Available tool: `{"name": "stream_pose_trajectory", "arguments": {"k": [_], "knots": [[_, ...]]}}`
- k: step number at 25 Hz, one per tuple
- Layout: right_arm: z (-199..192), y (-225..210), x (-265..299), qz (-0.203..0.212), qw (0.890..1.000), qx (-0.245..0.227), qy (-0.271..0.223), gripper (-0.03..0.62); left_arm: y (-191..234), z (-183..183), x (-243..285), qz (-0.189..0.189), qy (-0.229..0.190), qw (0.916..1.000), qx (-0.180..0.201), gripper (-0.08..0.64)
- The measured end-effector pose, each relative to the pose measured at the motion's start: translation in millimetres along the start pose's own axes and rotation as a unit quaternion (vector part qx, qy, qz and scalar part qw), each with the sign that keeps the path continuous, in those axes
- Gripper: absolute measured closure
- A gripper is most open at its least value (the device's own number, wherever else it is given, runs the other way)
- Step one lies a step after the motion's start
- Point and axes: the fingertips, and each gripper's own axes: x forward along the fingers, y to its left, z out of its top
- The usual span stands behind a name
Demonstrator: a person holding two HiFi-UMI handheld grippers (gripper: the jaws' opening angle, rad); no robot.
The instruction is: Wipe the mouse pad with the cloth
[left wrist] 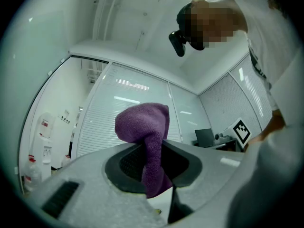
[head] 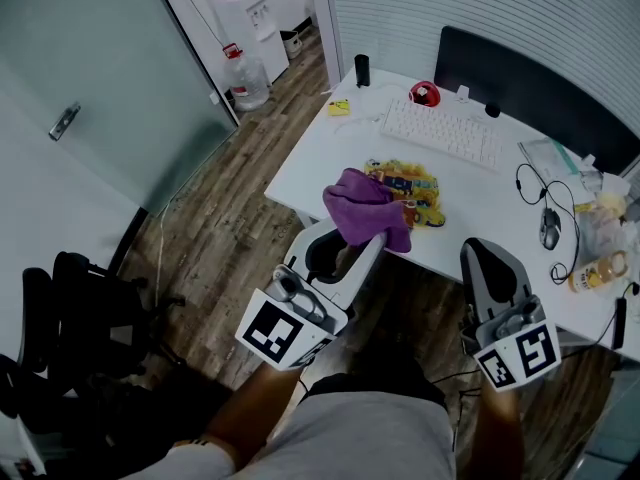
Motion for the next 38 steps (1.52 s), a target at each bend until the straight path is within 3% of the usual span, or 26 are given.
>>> {"name": "stream_pose_trajectory", "arguments": {"k": [8,16,38], "knots": [[-5.9,-33.8,19.1,0.011,1.000,-0.021,0.009,0.580,11.6,-13.2,34.3,0.010,0.002,0.9999,0.004,0.477],[-25.4,-75.7,38.7,0.019,0.999,-0.013,0.028,0.581,26.5,-39.8,73.4,0.019,0.014,0.9997,0.009,0.477],[-112.4,-142.5,81.4,0.083,0.987,-0.003,0.141,0.580,46.3,-127.2,154.3,0.030,0.117,0.9923,0.028,0.477]]}}
